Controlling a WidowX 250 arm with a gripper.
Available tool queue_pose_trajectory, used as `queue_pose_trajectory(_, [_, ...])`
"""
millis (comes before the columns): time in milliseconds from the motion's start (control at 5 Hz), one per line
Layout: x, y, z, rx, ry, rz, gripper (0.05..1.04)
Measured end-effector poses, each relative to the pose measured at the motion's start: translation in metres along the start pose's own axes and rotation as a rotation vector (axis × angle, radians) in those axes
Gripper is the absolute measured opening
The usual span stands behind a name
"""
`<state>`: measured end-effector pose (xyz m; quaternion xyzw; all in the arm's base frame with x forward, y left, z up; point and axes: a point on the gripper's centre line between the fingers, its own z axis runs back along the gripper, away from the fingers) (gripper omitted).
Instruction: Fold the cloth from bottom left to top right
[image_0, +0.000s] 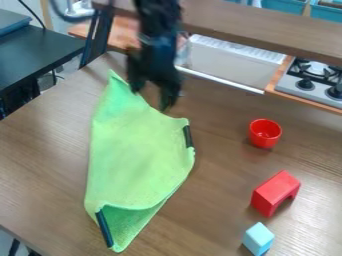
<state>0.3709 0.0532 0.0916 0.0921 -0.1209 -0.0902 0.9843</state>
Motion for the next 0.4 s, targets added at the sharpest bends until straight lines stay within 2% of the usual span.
queue_pose_trajectory(200, [-0.021,0.024,0.015,0.027,-0.011,-0.301,1.0])
queue_pose_trajectory(400, [-0.042,0.044,0.014,-0.033,0.0,-0.538,1.0])
